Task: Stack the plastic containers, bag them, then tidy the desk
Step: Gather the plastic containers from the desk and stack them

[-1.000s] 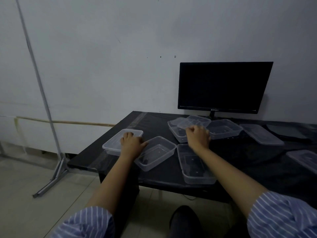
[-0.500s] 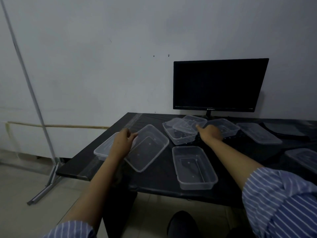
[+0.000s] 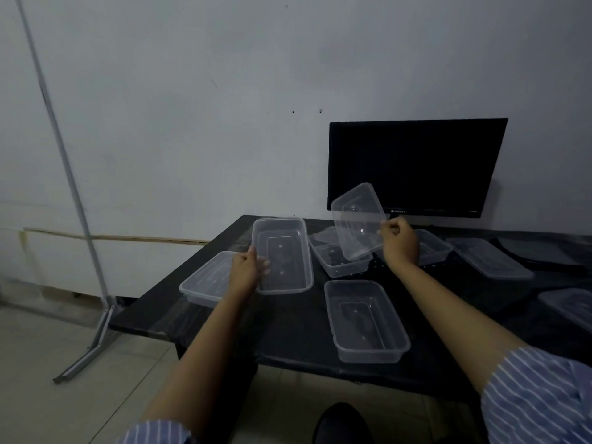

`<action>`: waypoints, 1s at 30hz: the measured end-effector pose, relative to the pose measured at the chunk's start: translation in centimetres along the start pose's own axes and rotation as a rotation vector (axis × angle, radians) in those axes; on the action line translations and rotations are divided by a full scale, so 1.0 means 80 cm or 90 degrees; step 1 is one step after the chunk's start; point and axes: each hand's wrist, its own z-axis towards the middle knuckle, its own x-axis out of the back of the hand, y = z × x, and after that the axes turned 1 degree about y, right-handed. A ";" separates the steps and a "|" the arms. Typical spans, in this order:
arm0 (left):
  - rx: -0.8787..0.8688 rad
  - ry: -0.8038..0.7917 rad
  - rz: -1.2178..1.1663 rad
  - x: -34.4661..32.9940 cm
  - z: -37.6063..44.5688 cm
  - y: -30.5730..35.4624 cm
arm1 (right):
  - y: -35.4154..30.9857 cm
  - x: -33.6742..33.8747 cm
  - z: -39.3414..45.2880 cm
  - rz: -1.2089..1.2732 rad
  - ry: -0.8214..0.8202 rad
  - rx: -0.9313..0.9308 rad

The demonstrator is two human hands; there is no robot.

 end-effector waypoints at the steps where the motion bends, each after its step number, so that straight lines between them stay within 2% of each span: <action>1: 0.005 -0.008 -0.003 -0.003 -0.003 0.001 | -0.005 0.003 -0.003 0.055 -0.003 -0.007; 4: 0.022 -0.038 -0.039 -0.018 -0.015 0.005 | -0.017 0.005 -0.018 0.202 -0.034 -0.067; 8: 0.100 -0.056 -0.184 -0.041 -0.035 0.018 | -0.016 -0.002 -0.050 0.279 -0.099 -0.122; 11: 0.108 -0.084 -0.219 -0.052 -0.045 0.020 | -0.014 -0.010 -0.071 0.285 -0.127 -0.148; 19: 0.061 -0.101 -0.318 -0.068 -0.054 0.022 | -0.020 -0.025 -0.084 0.298 -0.110 -0.218; 24: 0.028 -0.115 -0.307 -0.074 -0.056 0.019 | -0.027 -0.030 -0.091 0.298 -0.107 -0.245; 30: 0.009 -0.103 -0.275 -0.082 -0.055 0.014 | -0.037 -0.031 -0.106 0.261 -0.111 -0.211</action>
